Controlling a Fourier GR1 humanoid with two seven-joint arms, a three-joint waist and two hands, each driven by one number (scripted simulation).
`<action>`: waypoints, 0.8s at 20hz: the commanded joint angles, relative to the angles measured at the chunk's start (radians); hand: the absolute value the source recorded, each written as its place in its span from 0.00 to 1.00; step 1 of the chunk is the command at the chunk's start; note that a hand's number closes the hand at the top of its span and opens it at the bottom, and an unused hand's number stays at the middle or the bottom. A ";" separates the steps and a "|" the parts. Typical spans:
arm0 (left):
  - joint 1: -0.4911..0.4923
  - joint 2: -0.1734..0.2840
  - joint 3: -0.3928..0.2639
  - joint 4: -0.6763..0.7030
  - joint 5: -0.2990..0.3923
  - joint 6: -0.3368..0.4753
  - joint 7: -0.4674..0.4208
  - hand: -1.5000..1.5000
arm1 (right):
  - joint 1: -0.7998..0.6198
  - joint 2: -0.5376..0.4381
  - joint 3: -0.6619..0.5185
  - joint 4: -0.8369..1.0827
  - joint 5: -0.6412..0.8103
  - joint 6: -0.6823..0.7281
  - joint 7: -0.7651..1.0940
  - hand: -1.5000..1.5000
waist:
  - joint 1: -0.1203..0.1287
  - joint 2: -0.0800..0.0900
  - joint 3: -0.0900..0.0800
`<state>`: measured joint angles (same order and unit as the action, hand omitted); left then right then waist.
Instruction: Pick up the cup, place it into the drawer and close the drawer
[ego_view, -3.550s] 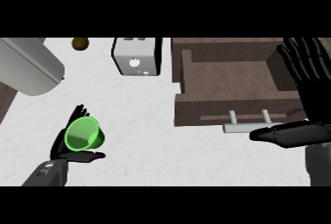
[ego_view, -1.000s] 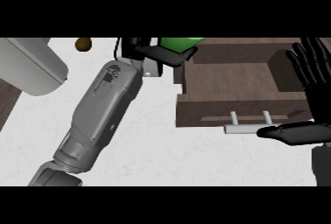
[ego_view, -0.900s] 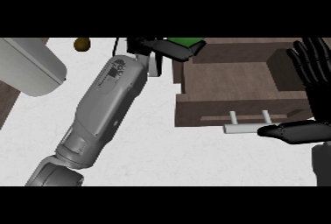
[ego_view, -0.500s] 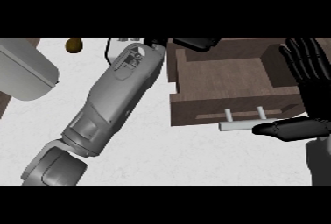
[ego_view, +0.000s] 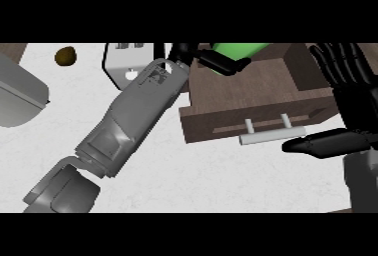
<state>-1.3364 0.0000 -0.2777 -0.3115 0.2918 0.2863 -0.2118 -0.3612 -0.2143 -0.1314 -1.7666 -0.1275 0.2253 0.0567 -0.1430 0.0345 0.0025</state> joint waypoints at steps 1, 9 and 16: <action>0.045 0.000 -0.072 0.022 0.020 -0.046 -0.019 1.00 | 0.007 0.014 0.018 0.005 0.006 0.003 -0.014 0.00 | -0.030 0.008 0.000; 0.083 0.000 -0.051 -0.026 0.139 -0.022 -0.101 0.00 | -0.049 0.049 0.094 -0.004 -0.087 0.089 0.016 0.00 | -0.075 0.020 -0.002; 0.071 0.000 -0.002 -0.110 0.277 -0.026 -0.223 0.00 | -0.053 0.004 0.213 0.017 -0.218 0.312 0.070 1.00 | -0.049 0.012 -0.003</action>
<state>-1.2622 0.0000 -0.3033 -0.3918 0.5074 0.2516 -0.3687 -0.4169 -0.1913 0.0241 -1.7590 -0.2898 0.4401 0.0945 -0.2040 0.0486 0.0002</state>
